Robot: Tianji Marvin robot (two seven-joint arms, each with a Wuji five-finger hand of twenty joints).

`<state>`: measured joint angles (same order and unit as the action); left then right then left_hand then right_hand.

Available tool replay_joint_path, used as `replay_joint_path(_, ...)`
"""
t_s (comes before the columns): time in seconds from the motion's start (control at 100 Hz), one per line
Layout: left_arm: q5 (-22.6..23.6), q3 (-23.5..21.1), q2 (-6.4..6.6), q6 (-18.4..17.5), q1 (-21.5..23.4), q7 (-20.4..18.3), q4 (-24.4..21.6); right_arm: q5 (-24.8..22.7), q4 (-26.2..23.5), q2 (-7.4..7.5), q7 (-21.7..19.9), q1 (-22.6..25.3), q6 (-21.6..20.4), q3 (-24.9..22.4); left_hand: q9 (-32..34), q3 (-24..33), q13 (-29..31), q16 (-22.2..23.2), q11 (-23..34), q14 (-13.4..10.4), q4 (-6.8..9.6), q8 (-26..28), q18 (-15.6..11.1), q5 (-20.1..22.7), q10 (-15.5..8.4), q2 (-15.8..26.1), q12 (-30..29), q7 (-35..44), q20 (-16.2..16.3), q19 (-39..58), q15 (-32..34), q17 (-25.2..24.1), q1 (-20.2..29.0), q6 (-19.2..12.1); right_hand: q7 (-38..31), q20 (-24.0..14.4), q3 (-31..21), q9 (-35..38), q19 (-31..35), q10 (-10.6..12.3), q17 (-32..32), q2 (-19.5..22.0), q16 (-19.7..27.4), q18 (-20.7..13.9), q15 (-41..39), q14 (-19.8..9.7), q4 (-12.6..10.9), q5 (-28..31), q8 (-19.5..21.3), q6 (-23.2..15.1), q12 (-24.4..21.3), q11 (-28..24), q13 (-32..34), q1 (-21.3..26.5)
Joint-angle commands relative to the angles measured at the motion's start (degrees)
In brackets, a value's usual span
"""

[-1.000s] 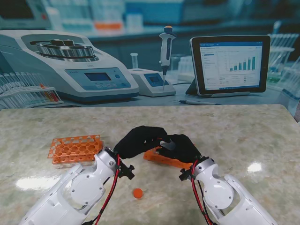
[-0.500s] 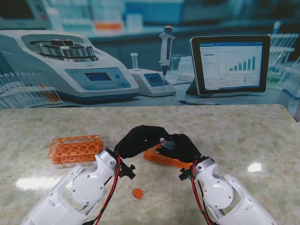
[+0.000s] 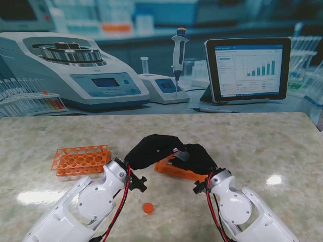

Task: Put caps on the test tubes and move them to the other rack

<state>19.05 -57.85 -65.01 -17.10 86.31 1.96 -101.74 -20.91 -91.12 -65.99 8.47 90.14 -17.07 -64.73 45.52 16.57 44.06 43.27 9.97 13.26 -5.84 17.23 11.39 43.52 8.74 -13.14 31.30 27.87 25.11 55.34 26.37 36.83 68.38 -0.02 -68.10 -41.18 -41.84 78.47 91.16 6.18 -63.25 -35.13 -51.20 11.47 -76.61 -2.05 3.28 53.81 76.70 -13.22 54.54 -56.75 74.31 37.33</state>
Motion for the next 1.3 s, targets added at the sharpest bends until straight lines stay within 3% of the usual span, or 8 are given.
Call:
replay_joint_path(0.0, 0.1, 0.3, -0.11, 0.0, 0.1, -0.5, 0.0, 0.0, -0.6, -0.32, -0.1, 0.3, -0.1, 0.1, 1.1, 4.1, -0.2, 1.2, 3.6, -2.2, 1.81, -0.3, -2.7, -0.8, -3.3, -2.1, 1.2, -1.5, 0.4, -0.9, -0.4, -0.2, 5.6, 0.0, -0.9, -0.1, 0.9, -0.2, 2.2, 0.4, -1.1, 0.8, -0.6, 0.2, -1.8, -1.8, 1.0, -0.1, 1.1, -2.2, -0.3, -0.8, 1.2, 0.4)
replay_joint_path(0.31, 1.0, -0.1, 0.08, -0.3, 0.3, -0.7, 0.2, -0.2, -0.7, -0.36, 0.2, 0.2, 0.0, -0.1, 0.1, -0.5, -1.9, 1.5, 2.9, -2.8, 3.09, -1.0, -1.1, -1.5, -3.9, -1.8, 1.7, -2.5, 2.3, 0.9, -1.3, -3.4, 5.5, -0.5, -0.9, -0.1, 1.0, -0.3, 2.2, 0.3, -1.1, 0.8, -0.6, 0.2, -1.8, -1.7, 1.0, -0.2, 1.1, -2.1, -0.3, -0.8, 1.2, 0.3)
replay_joint_path(0.64, 2.3, -1.0, 0.24, 0.4, 0.6, -0.8, -0.3, -0.4, -1.0, -0.38, 0.4, 0.4, 0.0, -0.4, -3.8, -8.6, -7.9, -6.1, 2.9, -4.7, 5.0, -0.5, 3.7, -3.5, -5.1, 1.4, -1.4, -3.8, 6.3, 2.0, -2.7, -12.3, 5.3, -1.8, -0.9, -0.2, 1.0, -0.2, 2.3, 0.3, -1.1, 0.8, -0.6, 0.2, -1.9, -1.7, 1.1, -0.1, 1.1, -2.1, -0.3, -0.8, 1.2, 0.4)
replay_joint_path(0.74, 2.6, -1.1, 0.32, 0.6, 0.6, -1.0, -0.4, -0.4, -1.0, -0.37, 0.4, 0.5, 0.0, -0.4, -4.5, -9.5, -10.0, -6.8, 2.8, -4.3, 5.08, -0.2, 5.4, -3.8, -7.0, 1.9, -1.5, -3.9, 6.4, 0.7, -4.0, -15.5, 4.9, -2.5, -0.9, -0.2, 1.0, -0.2, 2.3, 0.3, -1.1, 0.9, -0.6, 0.2, -1.9, -1.7, 1.1, -0.2, 1.1, -2.2, -0.3, -0.8, 1.2, 0.3)
replay_joint_path(1.14, 2.6, -0.9, 0.38, 1.0, 0.4, -1.4, -0.4, -0.6, -1.3, -0.4, 0.7, 0.7, 0.0, -0.8, -6.9, -13.2, -14.7, -11.6, 2.0, -3.7, 5.52, 0.7, 8.1, -5.0, -8.9, 3.8, -7.5, -4.3, 5.9, -6.6, -10.5, -23.6, 4.6, -4.1, -0.9, -0.2, 1.0, -0.2, 2.3, 0.4, -1.1, 0.9, -0.6, 0.1, -1.9, -1.8, 1.1, -0.2, 1.2, -2.2, -0.3, -0.8, 1.2, 0.2)
replay_joint_path(1.29, 2.3, -1.0, 0.43, 1.0, 0.3, -1.7, -0.6, -0.5, -1.3, -0.44, 0.8, 0.8, 0.0, -0.9, -7.5, -14.7, -15.9, -15.1, 1.9, -3.5, 5.57, 1.1, 9.0, -5.5, -9.1, 4.9, -9.9, -4.5, 4.1, -11.5, -14.2, -25.8, 4.0, -4.6, -0.9, -0.2, 1.0, -0.2, 2.3, 0.4, -1.1, 0.9, -0.6, 0.2, -1.9, -1.9, 1.1, -0.2, 1.2, -2.2, -0.3, -0.8, 1.2, 0.3)
